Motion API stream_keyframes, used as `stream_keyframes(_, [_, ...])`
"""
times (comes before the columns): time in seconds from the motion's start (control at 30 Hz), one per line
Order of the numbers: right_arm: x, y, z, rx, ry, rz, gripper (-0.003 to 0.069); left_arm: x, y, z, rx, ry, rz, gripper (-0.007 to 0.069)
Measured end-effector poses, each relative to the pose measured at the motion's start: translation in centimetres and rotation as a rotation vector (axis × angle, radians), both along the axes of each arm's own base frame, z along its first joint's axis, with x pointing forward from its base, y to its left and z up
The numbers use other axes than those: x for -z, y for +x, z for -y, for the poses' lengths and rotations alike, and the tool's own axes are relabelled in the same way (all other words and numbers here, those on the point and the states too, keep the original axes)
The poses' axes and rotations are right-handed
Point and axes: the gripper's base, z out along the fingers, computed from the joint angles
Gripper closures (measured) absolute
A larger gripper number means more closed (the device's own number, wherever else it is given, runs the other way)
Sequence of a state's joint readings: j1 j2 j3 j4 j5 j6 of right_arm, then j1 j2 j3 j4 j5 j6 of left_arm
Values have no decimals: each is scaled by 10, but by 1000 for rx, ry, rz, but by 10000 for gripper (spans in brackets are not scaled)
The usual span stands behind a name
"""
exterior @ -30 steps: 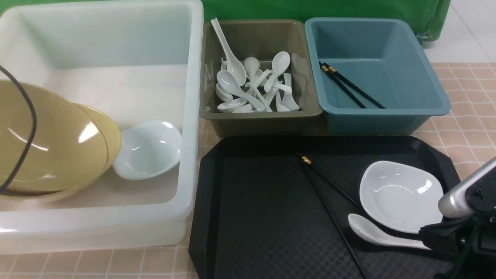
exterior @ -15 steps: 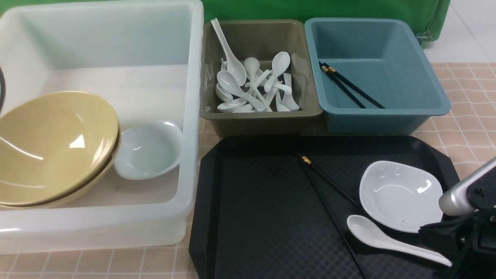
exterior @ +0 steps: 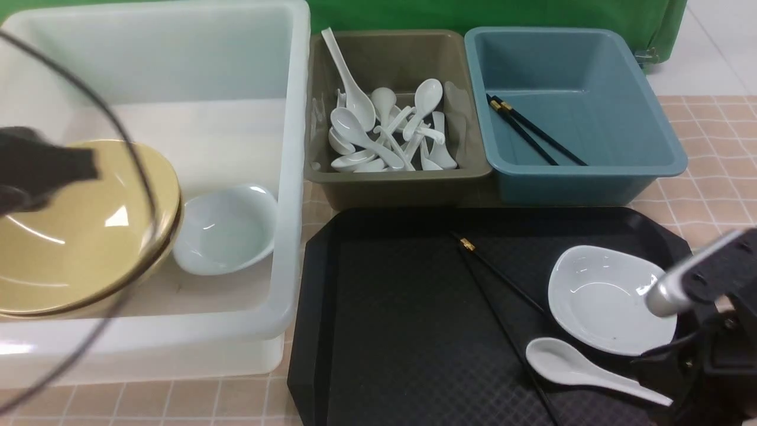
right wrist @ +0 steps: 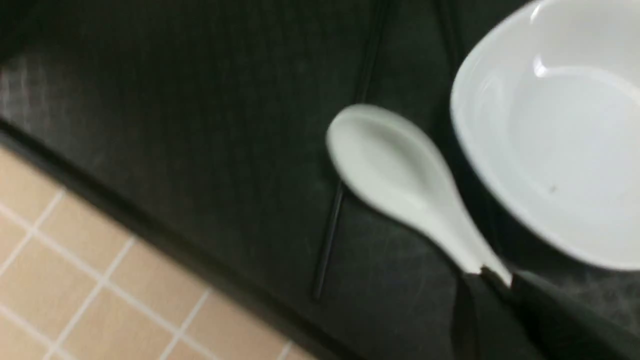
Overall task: On brown table put chopsticks spoon bowls plates into blue grey white boxes.
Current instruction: 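Reach for and grasp the small white dish on the black tray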
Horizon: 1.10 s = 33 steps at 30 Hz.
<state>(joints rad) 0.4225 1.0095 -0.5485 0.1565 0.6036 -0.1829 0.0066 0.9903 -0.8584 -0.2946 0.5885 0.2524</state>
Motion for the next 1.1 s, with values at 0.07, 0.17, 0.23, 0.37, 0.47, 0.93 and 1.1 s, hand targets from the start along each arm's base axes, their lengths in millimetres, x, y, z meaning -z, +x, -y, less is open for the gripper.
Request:
stream_keyframes(0.07, [-4,16,-6,6,-37,-50,423,-11,-17,25,181,47,61,622])
stream_keyframes(0.17, [-7,46,-6,102,-50,-80,305,-21,-43,39,318,87,108,622])
stream_keyframes(0.23, [-4,68,2,199,-48,-107,244,-26,-60,36,326,120,139,622])
stream_keyframes(0.37, [17,92,20,344,-47,-197,192,-26,-92,17,202,168,192,622])
stream_keyframes(0.47, [30,99,28,416,-27,-260,190,-14,-111,2,89,192,210,622])
stream_keyframes(0.93, [48,114,29,553,44,-281,188,41,-177,-46,-323,128,362,622])
stream_keyframes(1.1, [43,106,32,527,-6,-303,188,47,-190,-51,-348,114,413,622])
